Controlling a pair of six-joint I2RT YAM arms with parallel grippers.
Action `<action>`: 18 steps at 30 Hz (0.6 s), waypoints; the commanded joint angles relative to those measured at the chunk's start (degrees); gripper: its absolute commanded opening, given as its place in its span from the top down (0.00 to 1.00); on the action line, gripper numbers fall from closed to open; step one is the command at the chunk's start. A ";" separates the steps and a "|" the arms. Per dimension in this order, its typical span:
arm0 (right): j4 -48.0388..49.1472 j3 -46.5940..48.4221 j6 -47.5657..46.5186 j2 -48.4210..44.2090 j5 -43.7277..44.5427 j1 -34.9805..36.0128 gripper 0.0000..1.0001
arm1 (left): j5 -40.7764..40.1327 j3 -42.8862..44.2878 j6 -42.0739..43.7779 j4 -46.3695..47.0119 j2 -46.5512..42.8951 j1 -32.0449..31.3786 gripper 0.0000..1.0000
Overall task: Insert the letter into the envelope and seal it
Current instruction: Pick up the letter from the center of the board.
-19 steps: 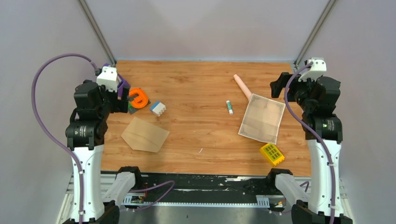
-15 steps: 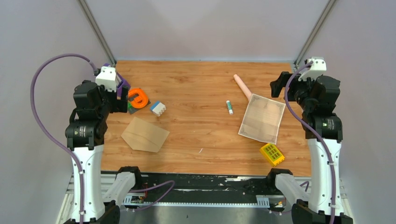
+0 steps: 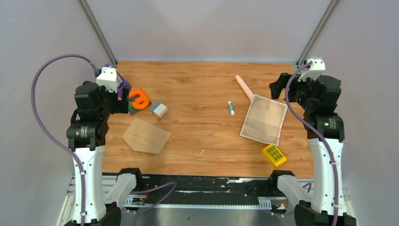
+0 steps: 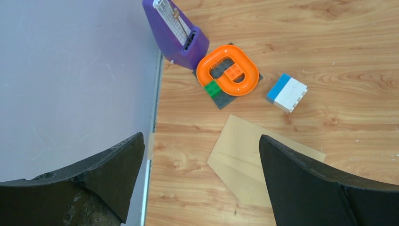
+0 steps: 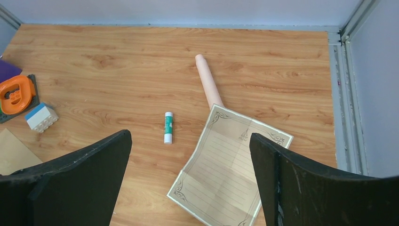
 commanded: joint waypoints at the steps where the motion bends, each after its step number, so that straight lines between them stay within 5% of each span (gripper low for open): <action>1: 0.76 -0.10 -1.85 -0.88 -4.32 0.26 0.00 | 0.09 -0.40 -0.90 1.55 0.01 0.60 0.00; 18: 1.85 -4.77 -8.02 -1.63 -15.22 0.27 0.02 | 7.35 -4.68 3.02 2.04 -0.27 0.61 0.00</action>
